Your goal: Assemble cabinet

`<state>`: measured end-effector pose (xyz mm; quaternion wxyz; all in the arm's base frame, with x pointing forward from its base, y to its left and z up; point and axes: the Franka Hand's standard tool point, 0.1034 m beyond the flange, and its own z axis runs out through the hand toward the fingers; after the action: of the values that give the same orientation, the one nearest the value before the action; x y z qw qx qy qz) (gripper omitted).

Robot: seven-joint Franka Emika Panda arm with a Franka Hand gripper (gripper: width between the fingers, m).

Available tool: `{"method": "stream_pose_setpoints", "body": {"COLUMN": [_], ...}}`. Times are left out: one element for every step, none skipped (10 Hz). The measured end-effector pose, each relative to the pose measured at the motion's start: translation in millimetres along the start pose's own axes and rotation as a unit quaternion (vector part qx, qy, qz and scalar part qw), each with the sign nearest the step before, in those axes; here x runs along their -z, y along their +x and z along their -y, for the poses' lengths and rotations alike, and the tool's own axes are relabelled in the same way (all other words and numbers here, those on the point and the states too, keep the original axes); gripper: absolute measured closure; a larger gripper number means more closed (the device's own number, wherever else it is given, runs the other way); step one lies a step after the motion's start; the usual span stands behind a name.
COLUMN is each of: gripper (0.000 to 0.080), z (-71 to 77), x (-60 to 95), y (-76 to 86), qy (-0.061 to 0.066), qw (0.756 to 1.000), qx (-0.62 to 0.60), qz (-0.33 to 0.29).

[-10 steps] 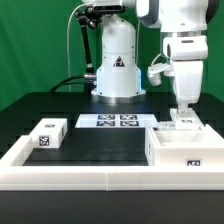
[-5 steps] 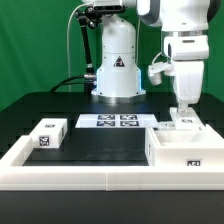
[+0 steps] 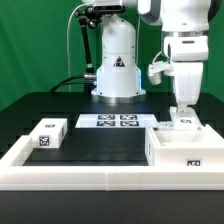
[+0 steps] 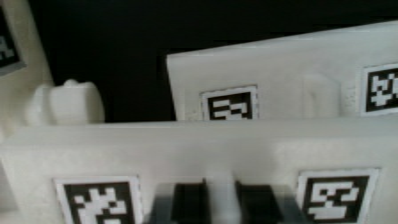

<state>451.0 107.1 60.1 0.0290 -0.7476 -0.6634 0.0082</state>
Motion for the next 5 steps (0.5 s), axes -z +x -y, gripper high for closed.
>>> {"method": "stream_pose_setpoints", "body": {"gripper": [0.0729,0.0729,0.0729,0.0729,0.0729], "z": [0.2,0.2,1.4,1.5,2.3], "x": [-0.4,-0.6,-1.1,3.0,4.7], "y": [-0.1,0.0,0.6,1.7,1.5], "qy": [0.000,-0.001,-0.006,-0.016,-0.017], "qw": [1.000,1.000,1.000,1.000,1.000], "qx": [0.000,0.001,0.006,0.013,0.013], "qz": [0.000,-0.001,-0.003,-0.006,-0.005]}}
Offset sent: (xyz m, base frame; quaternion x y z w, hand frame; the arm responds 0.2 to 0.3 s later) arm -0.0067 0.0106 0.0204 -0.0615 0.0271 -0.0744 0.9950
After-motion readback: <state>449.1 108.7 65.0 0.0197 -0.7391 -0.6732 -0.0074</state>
